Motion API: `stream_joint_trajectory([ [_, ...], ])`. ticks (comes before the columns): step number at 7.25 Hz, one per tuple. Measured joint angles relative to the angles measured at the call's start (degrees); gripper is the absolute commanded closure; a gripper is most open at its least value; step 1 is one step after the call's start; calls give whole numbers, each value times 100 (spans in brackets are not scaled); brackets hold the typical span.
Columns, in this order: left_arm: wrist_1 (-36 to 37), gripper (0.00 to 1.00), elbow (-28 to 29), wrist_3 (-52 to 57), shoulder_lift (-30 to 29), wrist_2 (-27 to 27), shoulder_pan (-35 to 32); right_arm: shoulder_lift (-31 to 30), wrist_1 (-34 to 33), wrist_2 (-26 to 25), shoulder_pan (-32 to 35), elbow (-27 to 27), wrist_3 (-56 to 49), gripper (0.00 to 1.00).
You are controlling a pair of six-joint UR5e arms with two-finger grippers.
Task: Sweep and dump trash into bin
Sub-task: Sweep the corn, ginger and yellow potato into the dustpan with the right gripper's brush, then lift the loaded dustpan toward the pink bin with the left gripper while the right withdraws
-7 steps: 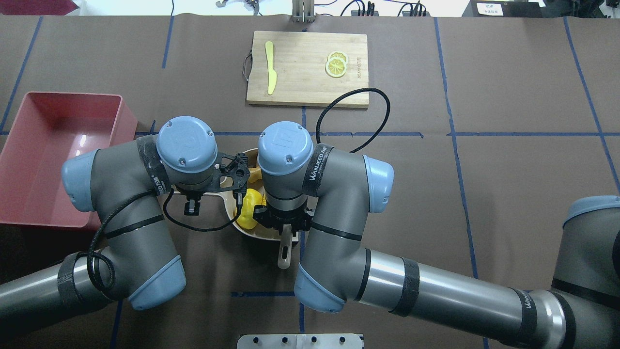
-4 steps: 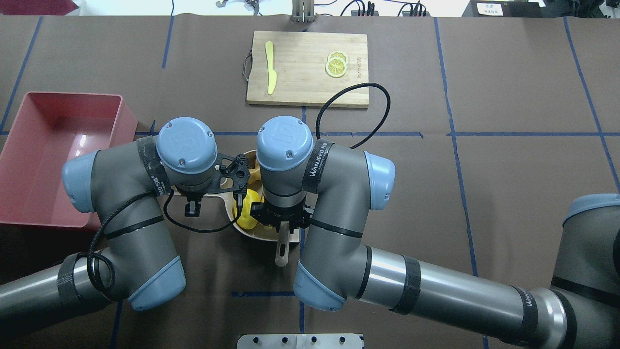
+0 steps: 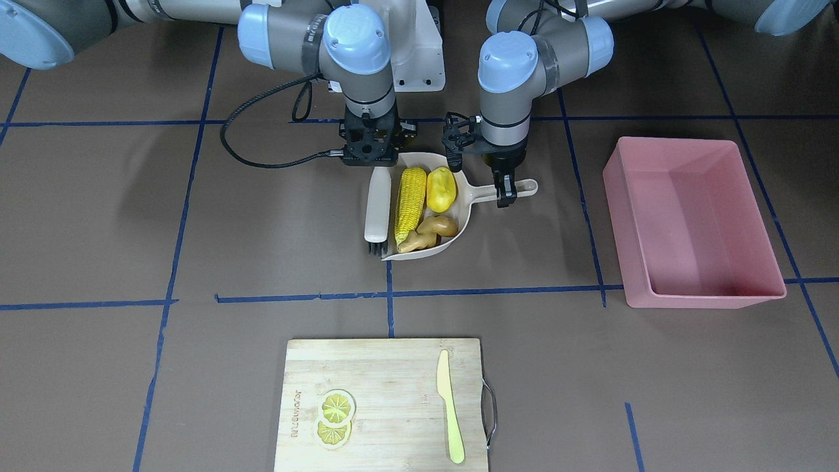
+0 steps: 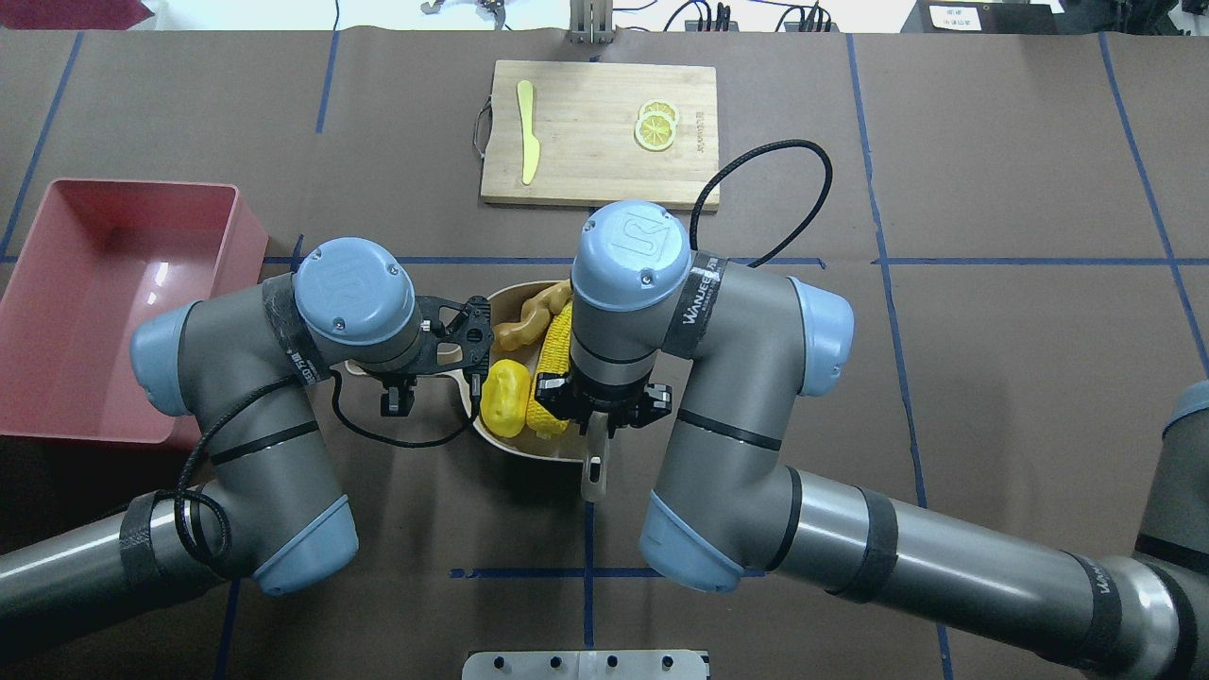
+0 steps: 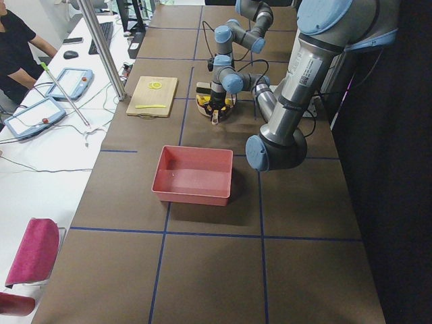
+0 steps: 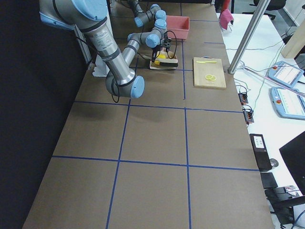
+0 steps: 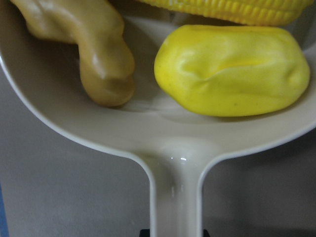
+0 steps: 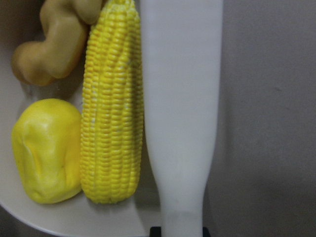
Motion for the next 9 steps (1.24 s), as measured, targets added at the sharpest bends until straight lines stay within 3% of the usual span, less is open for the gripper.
stream_joint_trajectory([
  [3, -319, 97, 143, -179, 30, -259, -98, -178, -88, 276, 381, 436, -18, 100],
  [6, -342, 100, 142, -279, 28, -1201, -417, -649, -331, 507, 846, 1164, -84, 100],
  [9, -554, 100, 171, -292, 35, -1729, -698, -896, -384, 551, 1015, 1392, -137, 100],
])
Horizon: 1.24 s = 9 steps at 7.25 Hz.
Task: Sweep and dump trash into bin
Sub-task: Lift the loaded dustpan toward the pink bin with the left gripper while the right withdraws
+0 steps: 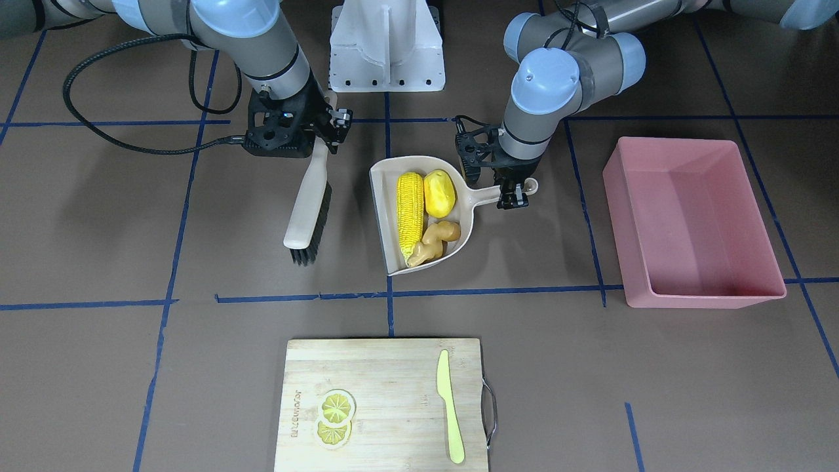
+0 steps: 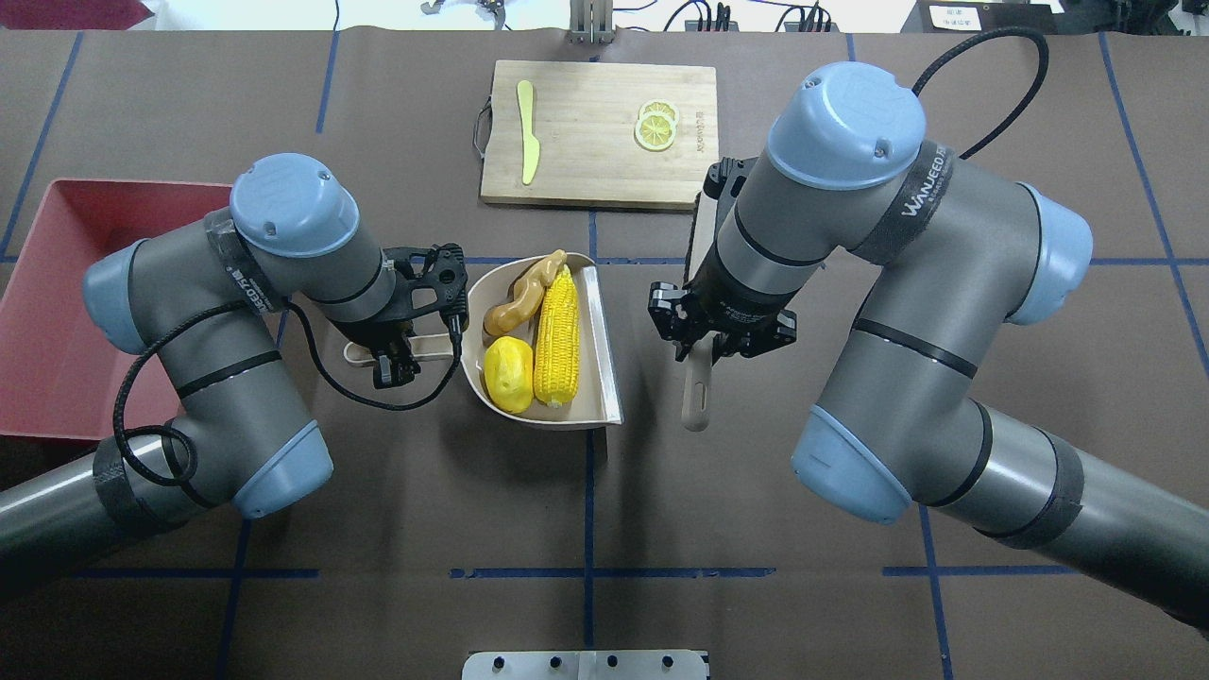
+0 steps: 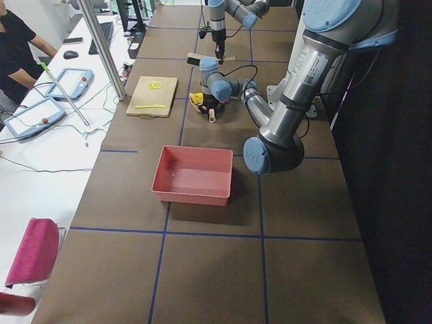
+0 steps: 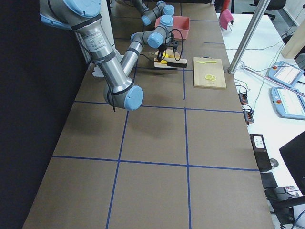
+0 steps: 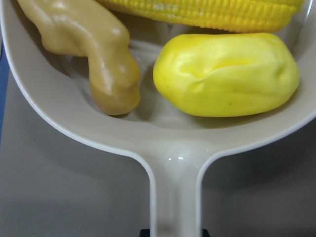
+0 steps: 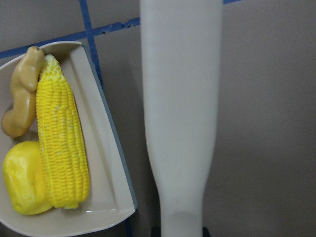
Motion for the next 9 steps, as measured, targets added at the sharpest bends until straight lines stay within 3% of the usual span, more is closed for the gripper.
stream_joint_trajectory([
  [2, -319, 100, 27, -55, 4, -453, -230, -356, -150, 2, 145, 382, -195, 100],
  [5, -601, 100, -191, -432, 85, -754, -511, -881, -1146, -12, 424, 1293, -1097, 100],
  [7, -562, 100, -791, -760, 428, -889, -739, -1418, -1261, -43, 543, 1729, -1340, 100],
  [9, -411, 100, -1492, -926, 970, -978, -1041, -1807, -1260, -72, 722, 1834, -1770, 100],
])
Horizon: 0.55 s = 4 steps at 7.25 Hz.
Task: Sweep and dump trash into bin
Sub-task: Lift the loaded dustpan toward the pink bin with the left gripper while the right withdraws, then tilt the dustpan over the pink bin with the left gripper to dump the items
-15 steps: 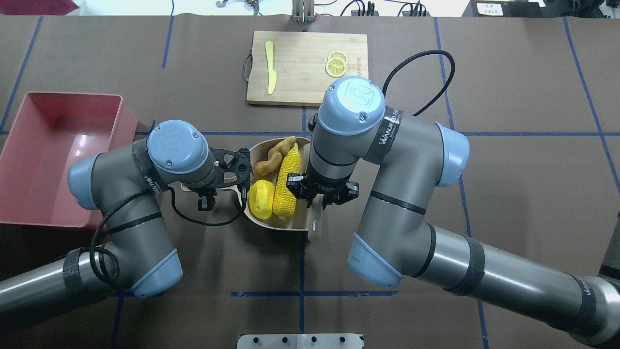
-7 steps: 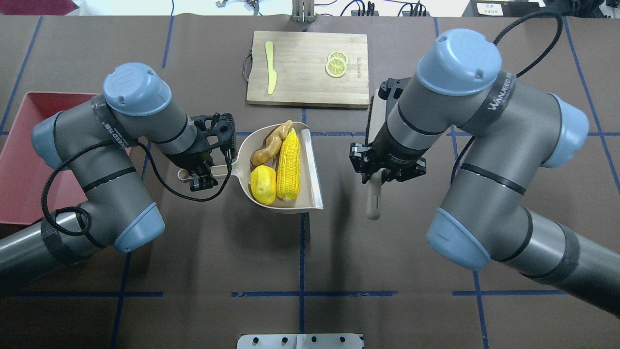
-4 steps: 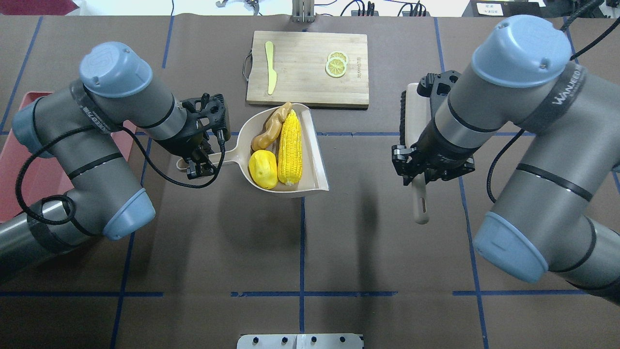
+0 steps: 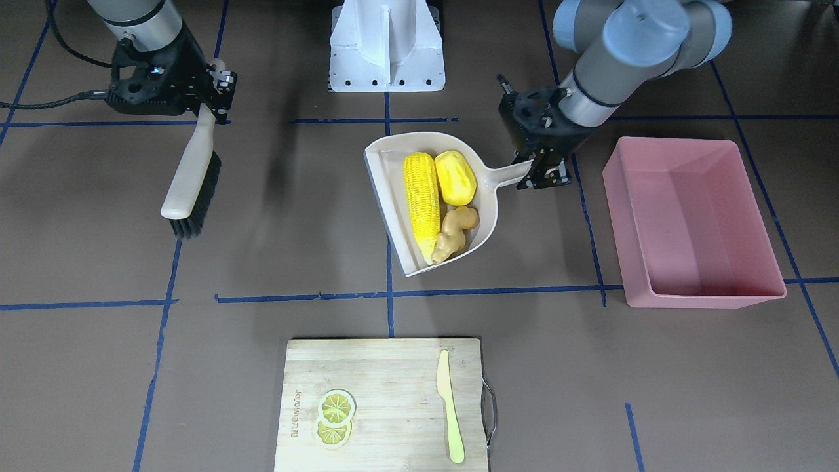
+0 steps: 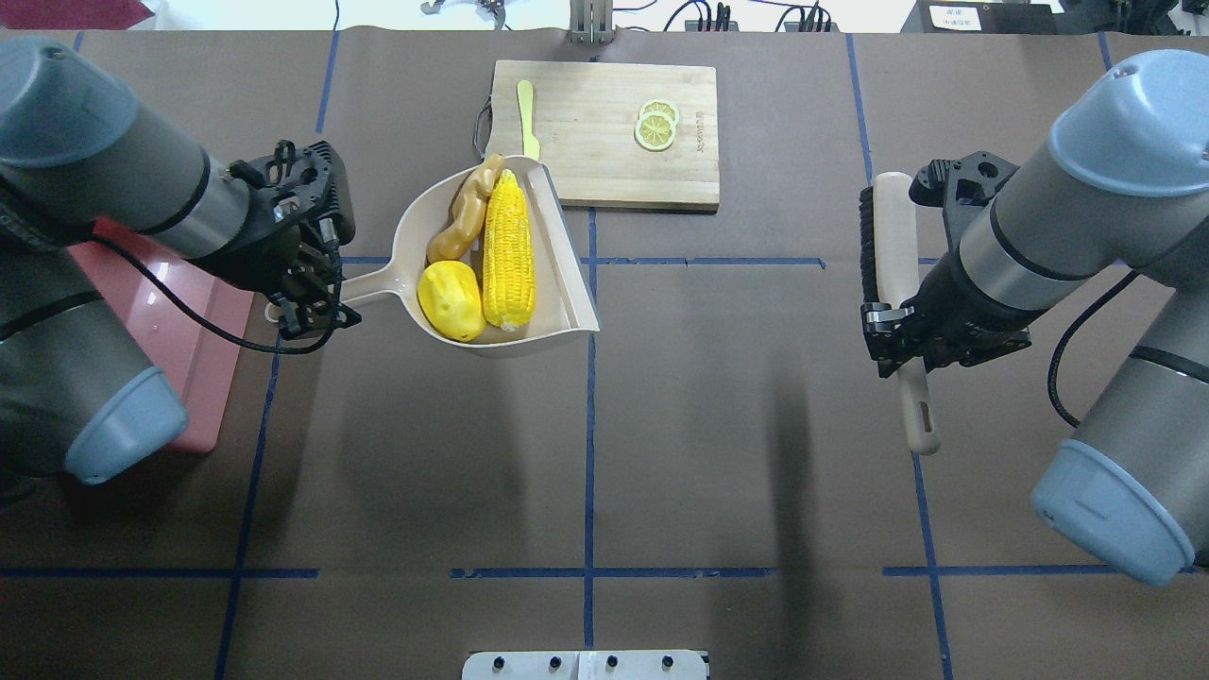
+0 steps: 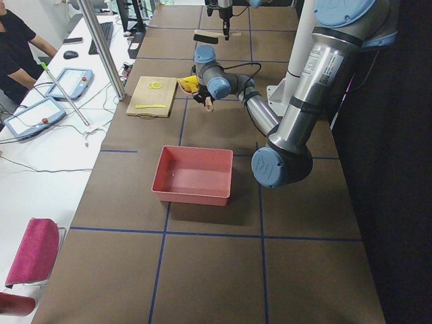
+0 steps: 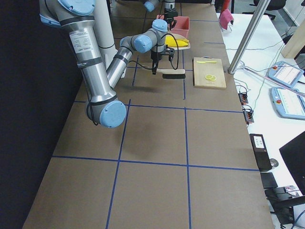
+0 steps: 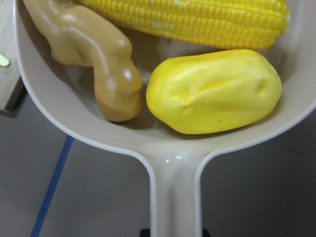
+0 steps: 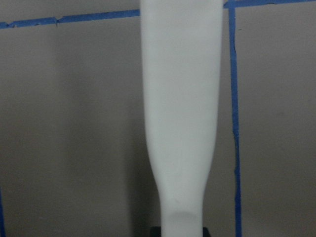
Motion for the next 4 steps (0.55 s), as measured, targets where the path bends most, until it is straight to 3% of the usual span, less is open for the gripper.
stream_joint_trajectory([
  [4, 861, 100, -1188, 544, 1181, -904, -1241, -1267, 103, 3, 764, 136, -1796, 100],
])
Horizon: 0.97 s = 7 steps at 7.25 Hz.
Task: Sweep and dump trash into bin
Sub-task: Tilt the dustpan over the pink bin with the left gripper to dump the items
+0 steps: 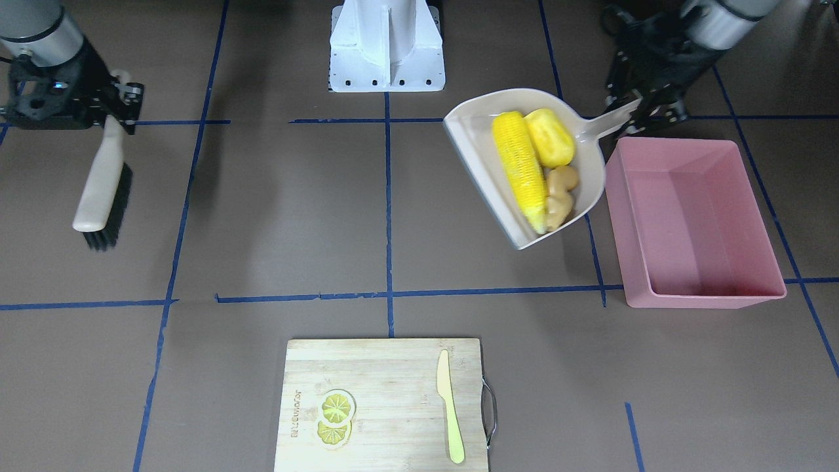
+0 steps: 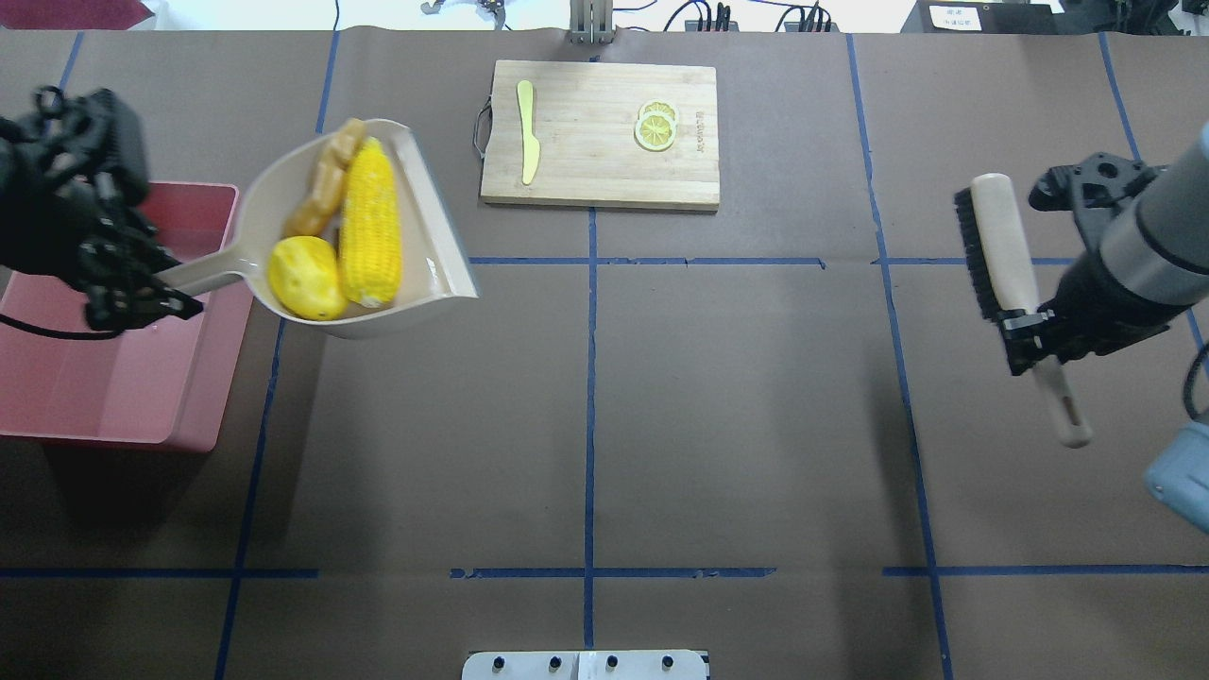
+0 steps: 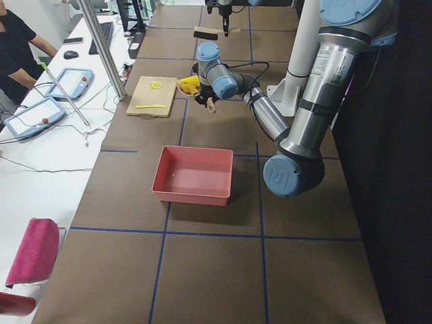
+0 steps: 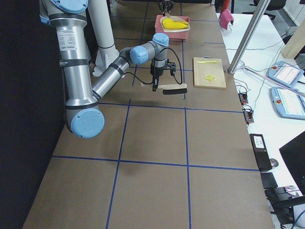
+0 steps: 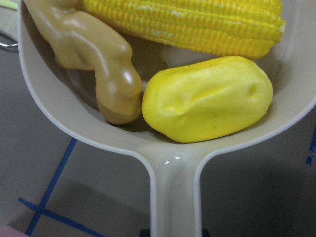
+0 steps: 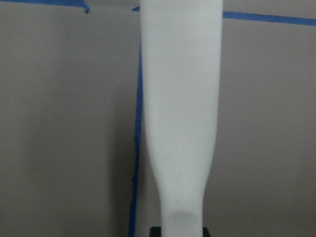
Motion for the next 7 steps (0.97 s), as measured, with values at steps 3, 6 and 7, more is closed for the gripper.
stream_joint_trajectory([
  [3, 88, 100, -77, 601, 800, -404, -1049, -910, 1000, 32, 234, -81, -349, 100],
  [6, 139, 100, 189, 649, 1358, -417, -2055, -1141, 1233, 46, 265, -137, -366, 100],
  [7, 178, 100, 360, 664, 1476, -402, -2349, -1161, 1239, 60, 268, -150, -363, 100],
])
